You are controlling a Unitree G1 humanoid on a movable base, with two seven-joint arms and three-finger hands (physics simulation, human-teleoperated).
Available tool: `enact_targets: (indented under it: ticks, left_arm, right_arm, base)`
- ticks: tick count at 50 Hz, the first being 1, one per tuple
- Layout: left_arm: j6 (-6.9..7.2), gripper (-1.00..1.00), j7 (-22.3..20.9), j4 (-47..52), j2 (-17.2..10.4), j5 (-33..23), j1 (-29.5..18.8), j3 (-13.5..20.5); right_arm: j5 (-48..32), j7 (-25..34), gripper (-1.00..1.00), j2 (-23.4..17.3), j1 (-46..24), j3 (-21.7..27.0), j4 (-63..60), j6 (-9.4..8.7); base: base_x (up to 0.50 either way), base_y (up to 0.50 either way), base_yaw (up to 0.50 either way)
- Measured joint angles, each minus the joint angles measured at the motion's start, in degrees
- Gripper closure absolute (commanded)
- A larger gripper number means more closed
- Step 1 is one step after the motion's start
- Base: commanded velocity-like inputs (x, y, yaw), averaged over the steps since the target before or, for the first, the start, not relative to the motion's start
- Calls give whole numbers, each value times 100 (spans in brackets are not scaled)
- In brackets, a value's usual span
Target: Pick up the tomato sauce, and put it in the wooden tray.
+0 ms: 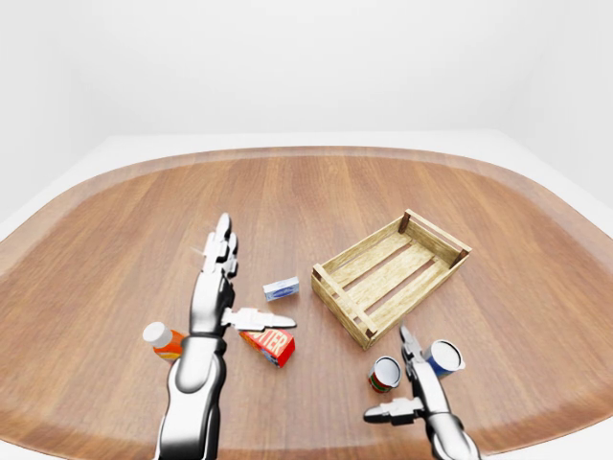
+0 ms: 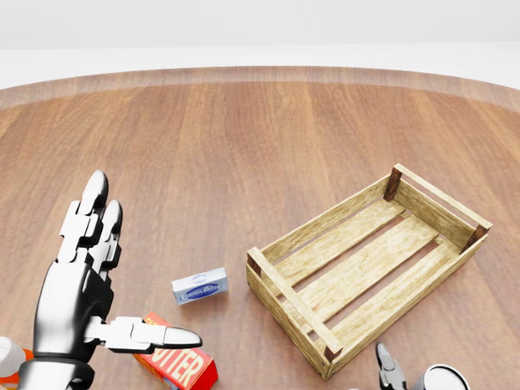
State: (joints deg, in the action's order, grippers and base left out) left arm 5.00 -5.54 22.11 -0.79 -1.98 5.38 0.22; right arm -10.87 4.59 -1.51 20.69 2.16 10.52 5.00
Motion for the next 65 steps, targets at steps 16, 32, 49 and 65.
enact_targets:
  ticks: [16,32,49,65]
  left_arm:
    - [0,-100,1,-14,2,-9,2,-13]
    - [0,-100,4,-24,4,-24,15,-32]
    - [0,-100,4,-69,6,-35,20,-42]
    - [0,-100,4,-89,5,-38,8,-43]
  right_arm:
    - [-63,-103,-100,-25,-125,-41,303,0]
    - [-108,-177,-100,-42,-210,-75,460,0]
    - [-105,-200,100,-53,-231,-98,534,0]
    - [-57,-195,100,-52,-205,-130,535,1]
  base:
    - [0,0,0]
    - [0,0,0]
    - [0,0,0]
    - [0,0,0]
